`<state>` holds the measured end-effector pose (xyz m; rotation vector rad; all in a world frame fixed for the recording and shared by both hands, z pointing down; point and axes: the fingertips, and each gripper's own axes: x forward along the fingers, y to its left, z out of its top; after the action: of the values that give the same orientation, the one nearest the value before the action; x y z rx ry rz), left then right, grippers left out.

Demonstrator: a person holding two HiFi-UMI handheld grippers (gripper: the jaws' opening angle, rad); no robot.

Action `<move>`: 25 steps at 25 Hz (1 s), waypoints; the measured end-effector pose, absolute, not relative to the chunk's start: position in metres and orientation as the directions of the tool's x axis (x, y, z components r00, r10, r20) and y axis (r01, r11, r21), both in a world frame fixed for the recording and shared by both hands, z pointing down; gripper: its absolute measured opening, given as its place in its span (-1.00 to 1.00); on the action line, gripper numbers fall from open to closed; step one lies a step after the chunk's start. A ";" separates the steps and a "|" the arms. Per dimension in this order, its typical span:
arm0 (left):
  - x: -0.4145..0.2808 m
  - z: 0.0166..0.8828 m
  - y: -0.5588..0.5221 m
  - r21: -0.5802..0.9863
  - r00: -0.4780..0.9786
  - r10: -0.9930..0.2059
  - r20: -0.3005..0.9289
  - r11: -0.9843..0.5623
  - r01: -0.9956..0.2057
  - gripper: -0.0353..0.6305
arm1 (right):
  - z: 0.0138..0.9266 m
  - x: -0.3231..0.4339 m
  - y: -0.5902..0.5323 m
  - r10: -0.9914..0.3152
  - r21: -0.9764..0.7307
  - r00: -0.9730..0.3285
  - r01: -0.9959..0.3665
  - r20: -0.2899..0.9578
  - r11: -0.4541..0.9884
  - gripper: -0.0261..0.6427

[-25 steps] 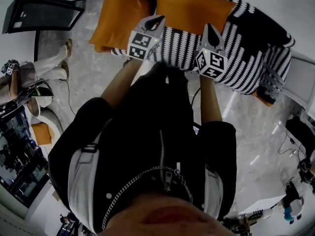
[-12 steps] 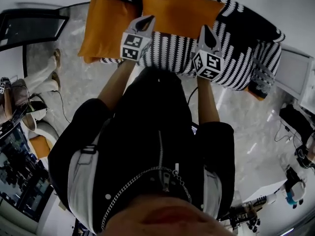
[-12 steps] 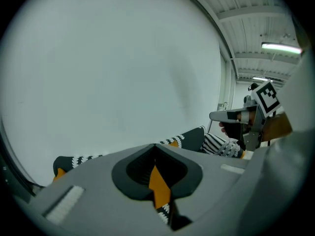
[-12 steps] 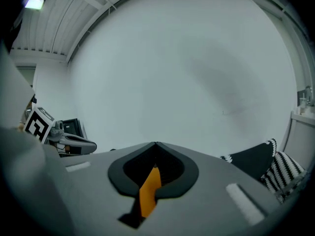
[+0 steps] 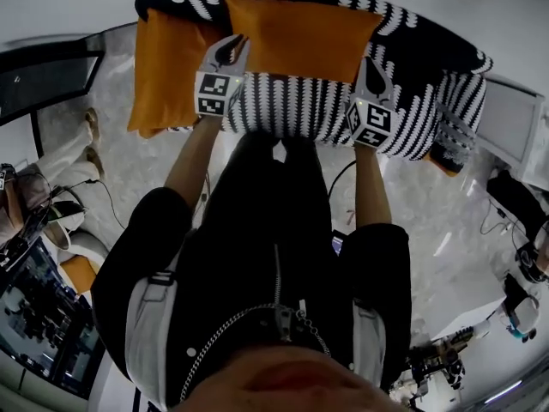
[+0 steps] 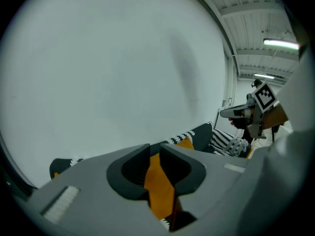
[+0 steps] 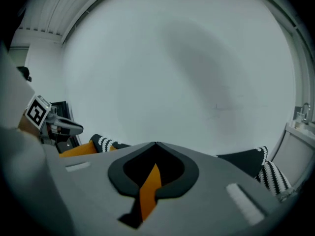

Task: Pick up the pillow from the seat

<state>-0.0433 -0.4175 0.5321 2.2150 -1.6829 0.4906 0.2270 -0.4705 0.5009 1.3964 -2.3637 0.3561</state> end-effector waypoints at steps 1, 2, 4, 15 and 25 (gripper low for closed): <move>-0.047 0.544 -0.420 0.055 0.251 -0.847 0.468 -0.256 -0.965 -0.67 | 0.513 0.231 -0.478 -0.776 -0.016 -0.439 -0.874 0.453 0.485 -0.92; -0.049 0.556 -0.422 0.067 0.256 -0.836 0.485 -0.256 -0.964 -0.67 | 0.525 0.234 -0.484 -0.766 -0.004 -0.438 -0.869 0.470 0.495 -0.92; -0.054 0.577 -0.427 0.081 0.263 -0.820 0.508 -0.258 -0.963 -0.60 | 0.550 0.241 -0.495 -0.743 0.012 -0.436 -0.859 0.507 0.512 -0.92; -0.090 0.714 -0.438 0.280 0.309 -0.722 0.619 -0.164 -0.946 0.09 | 0.686 0.250 -0.540 -0.604 -0.012 -0.384 -0.850 0.698 0.526 0.09; -0.080 0.811 -0.428 0.322 0.380 -0.569 0.729 -0.206 -0.924 0.50 | 0.788 0.260 -0.552 -0.427 -0.158 -0.456 -0.806 0.781 0.570 0.73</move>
<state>-0.0803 -0.4276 0.8107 1.8912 -1.2893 0.6017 0.2601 -0.5517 0.7876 0.9815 -2.0935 0.6841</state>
